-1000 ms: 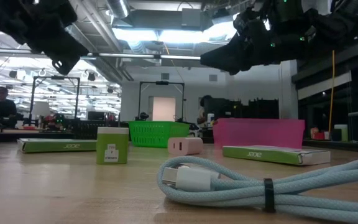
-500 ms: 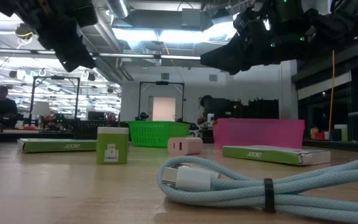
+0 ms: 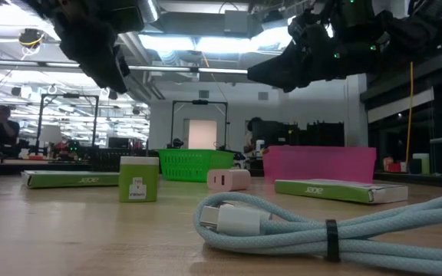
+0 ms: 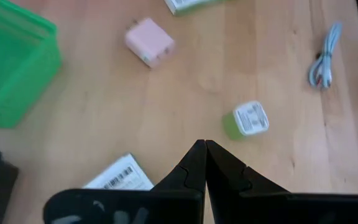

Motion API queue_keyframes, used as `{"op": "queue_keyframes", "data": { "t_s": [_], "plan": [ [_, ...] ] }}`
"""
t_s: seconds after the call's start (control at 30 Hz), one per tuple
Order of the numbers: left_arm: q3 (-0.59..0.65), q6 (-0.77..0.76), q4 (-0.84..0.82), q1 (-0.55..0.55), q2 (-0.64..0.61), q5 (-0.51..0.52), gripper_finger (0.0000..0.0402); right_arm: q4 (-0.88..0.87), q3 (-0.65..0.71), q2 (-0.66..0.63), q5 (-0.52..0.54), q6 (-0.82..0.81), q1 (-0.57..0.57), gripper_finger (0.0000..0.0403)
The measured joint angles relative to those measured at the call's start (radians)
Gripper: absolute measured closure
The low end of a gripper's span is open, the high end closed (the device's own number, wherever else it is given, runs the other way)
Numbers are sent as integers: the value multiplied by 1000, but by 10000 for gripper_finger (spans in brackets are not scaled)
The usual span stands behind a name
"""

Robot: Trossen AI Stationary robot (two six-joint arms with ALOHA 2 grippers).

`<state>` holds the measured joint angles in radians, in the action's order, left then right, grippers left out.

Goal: Pick and place items into bin
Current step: Put the green charger adapter into the green bin

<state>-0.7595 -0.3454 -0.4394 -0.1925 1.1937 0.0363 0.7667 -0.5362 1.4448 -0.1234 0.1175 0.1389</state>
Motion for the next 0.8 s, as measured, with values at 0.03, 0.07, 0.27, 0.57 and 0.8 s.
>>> {"op": "queue_keyframes", "data": {
  "t_s": [0.03,0.07,0.27,0.57,0.8],
  "plan": [
    [-15,-1,-12,-12,16,0,400,0,0,0,0,0,0,295],
    [-33,-6,-20,-23,33,1,400,-1,0,0,0,0,1,295],
    [-134,-45,-80,-83,109,34,400,-4,0,0,0,0,2,295],
    [-280,-159,-121,-194,252,78,400,-11,0,0,0,0,2,295],
    [-375,-244,-150,-248,351,109,398,-13,0,0,0,15,2,295]
  ]
}}
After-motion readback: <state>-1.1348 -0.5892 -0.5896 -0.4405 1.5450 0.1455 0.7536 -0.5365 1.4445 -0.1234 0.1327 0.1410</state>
